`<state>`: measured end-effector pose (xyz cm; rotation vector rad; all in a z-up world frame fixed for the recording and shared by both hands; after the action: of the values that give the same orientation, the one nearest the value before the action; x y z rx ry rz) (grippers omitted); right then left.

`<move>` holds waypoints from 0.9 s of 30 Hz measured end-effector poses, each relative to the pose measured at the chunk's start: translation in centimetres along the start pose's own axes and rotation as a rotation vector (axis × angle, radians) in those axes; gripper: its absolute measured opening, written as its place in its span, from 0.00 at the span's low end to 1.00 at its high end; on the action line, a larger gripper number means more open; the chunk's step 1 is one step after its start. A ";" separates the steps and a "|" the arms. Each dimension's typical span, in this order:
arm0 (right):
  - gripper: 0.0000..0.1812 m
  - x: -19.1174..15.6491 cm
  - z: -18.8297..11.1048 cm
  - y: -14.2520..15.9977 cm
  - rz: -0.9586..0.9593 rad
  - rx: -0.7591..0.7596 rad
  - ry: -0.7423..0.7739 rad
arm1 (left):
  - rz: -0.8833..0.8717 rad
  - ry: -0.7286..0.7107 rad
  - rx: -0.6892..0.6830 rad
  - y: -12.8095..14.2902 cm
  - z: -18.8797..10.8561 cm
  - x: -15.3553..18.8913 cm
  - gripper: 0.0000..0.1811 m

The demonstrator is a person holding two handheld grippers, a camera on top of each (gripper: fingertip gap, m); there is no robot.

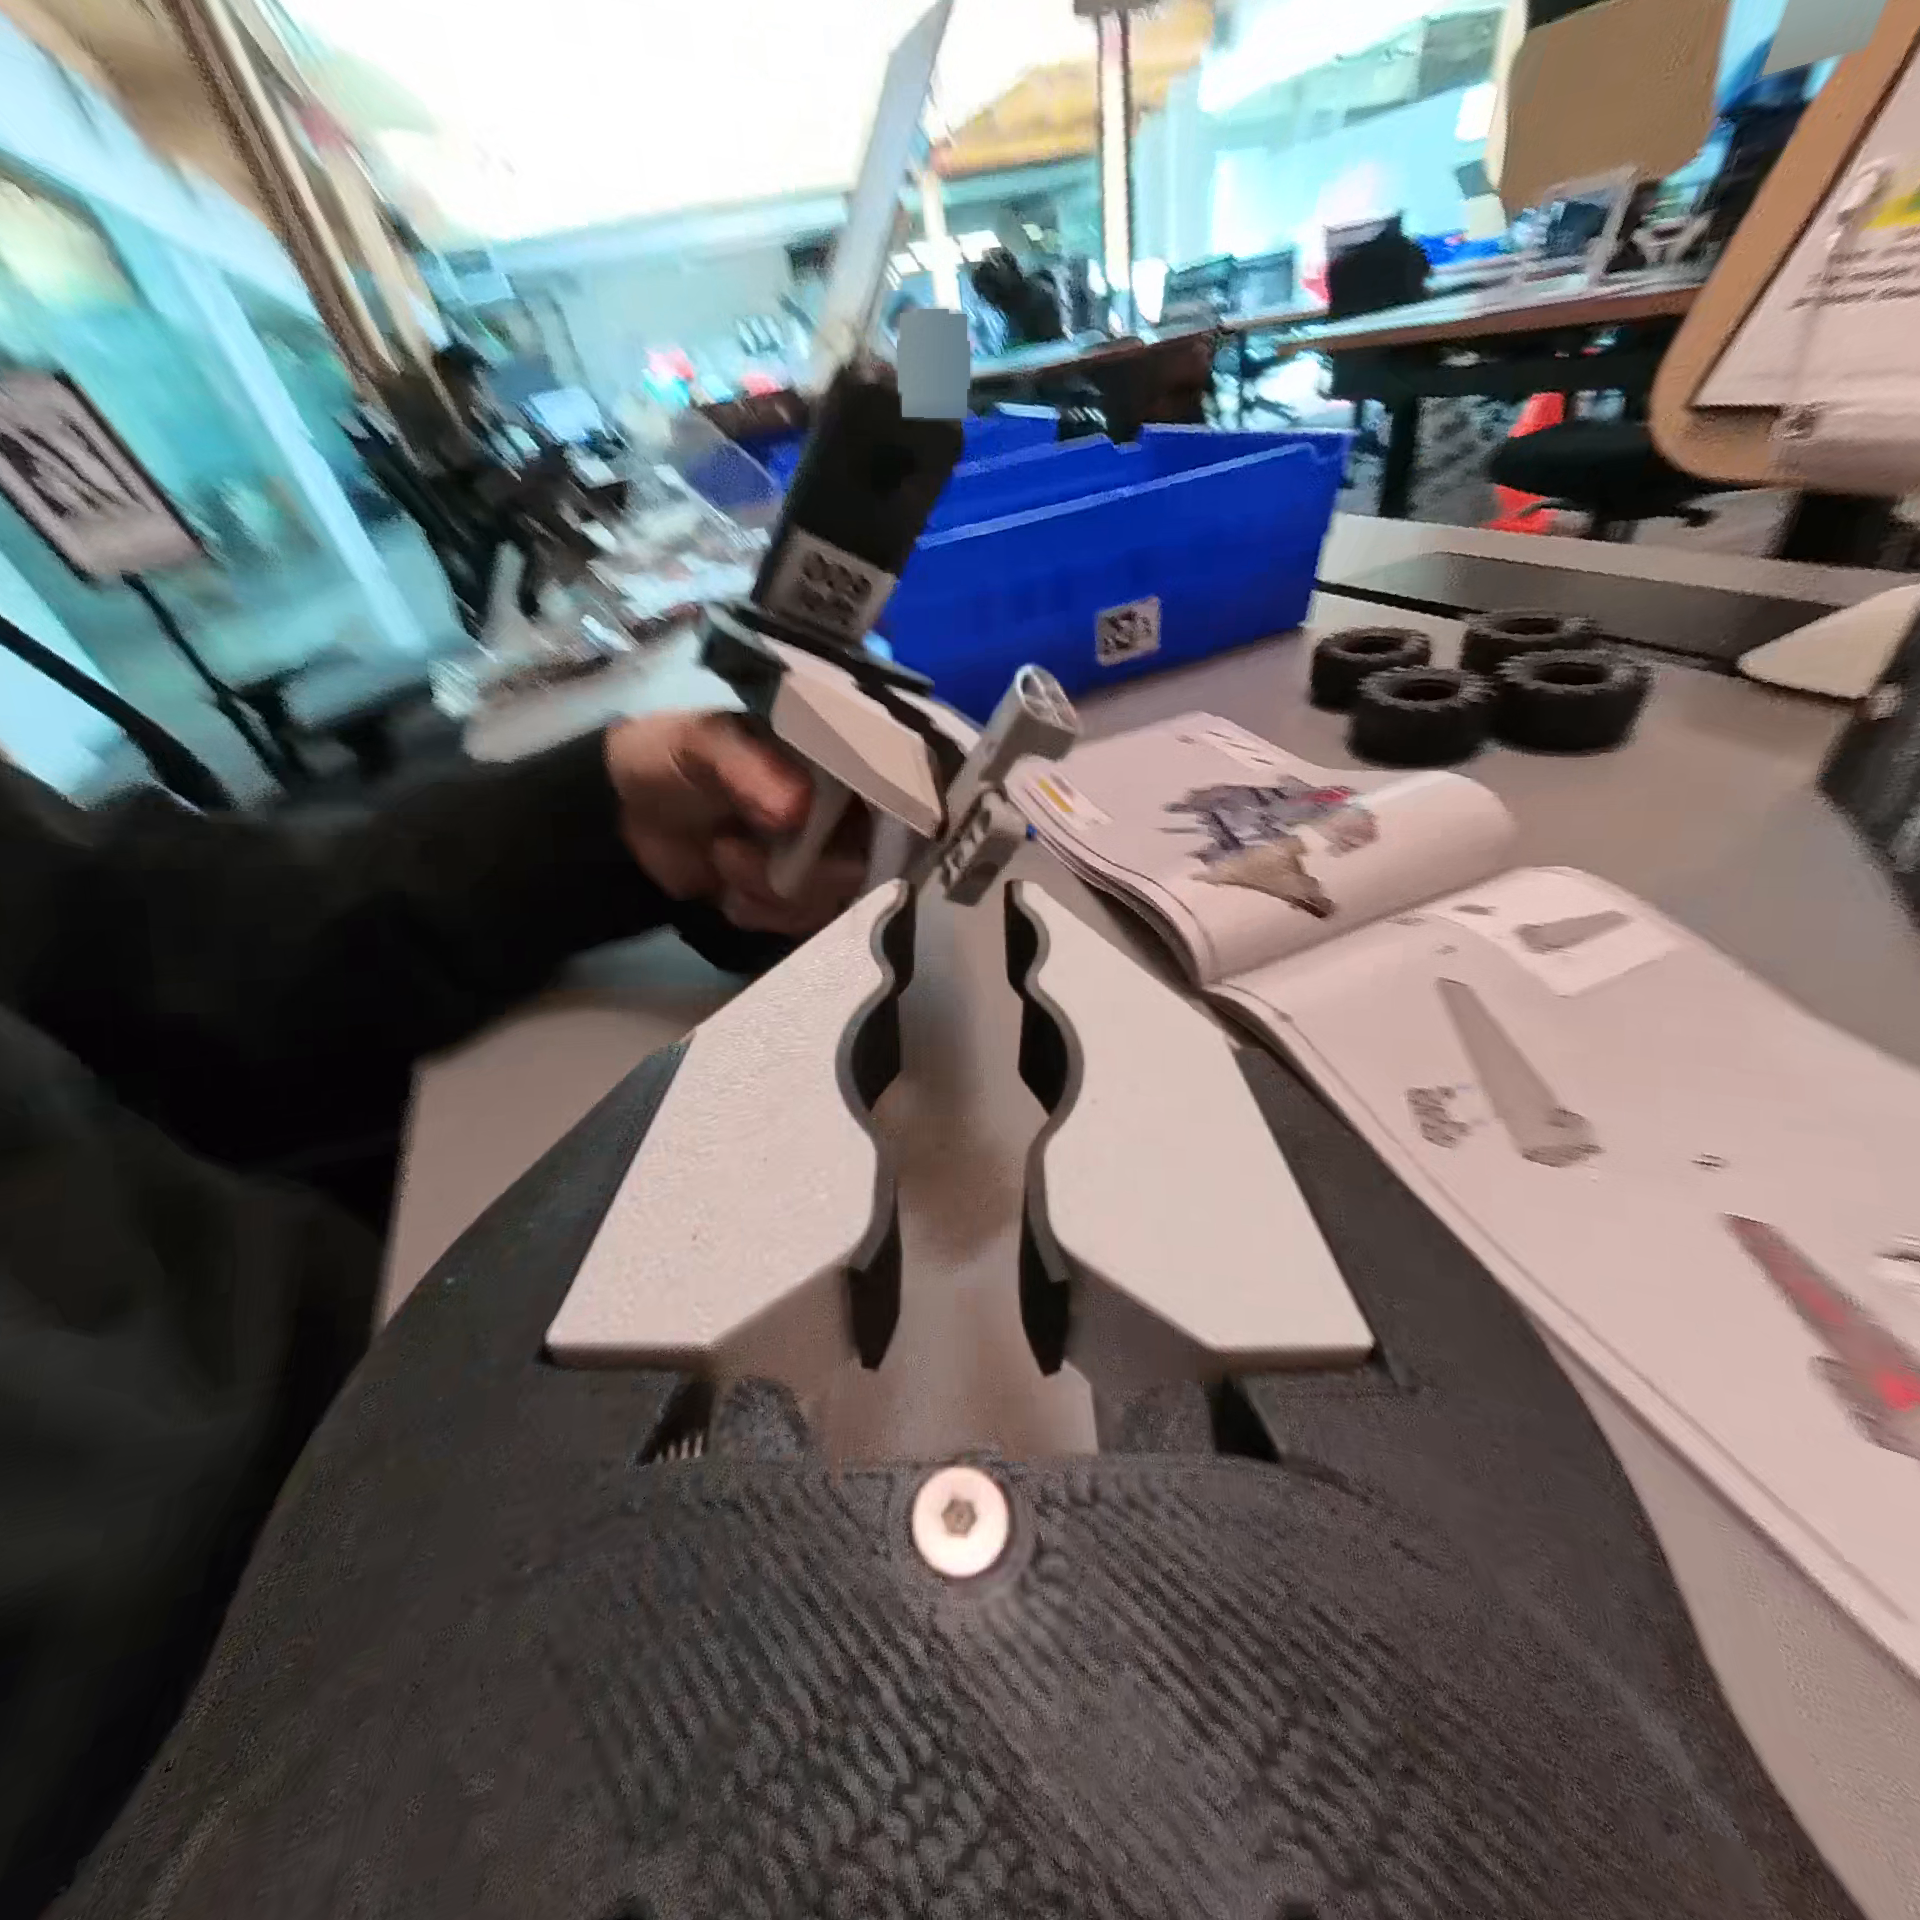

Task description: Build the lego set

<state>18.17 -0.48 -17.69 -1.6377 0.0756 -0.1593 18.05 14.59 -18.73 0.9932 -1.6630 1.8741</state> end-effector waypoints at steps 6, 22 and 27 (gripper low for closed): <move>0.04 -0.2 0.1 -0.2 0.061 0.049 -0.054 | 0.072 0.044 -0.009 0.2 0.4 0.8 0.03; 0.03 -0.5 0.3 -0.1 0.081 0.043 -0.105 | 0.136 0.053 -0.064 0.7 0.7 1.3 0.04; 0.04 -0.7 0.3 0.2 0.123 0.007 -0.167 | 0.204 0.038 -0.112 1.1 0.7 1.5 0.03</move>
<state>17.53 -0.08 -17.91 -1.6284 0.0479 0.0718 16.43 13.48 -18.28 0.7629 -1.8842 1.8888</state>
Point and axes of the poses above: each gripper's, where its closed fingertips meet, z out along the fingers, y out of its underside, x = y × z across the jaws, the point moved 7 cm from there along -z, back along the fingers, and after that the axes turned 13 degrees about -z, right-handed, at the moved point
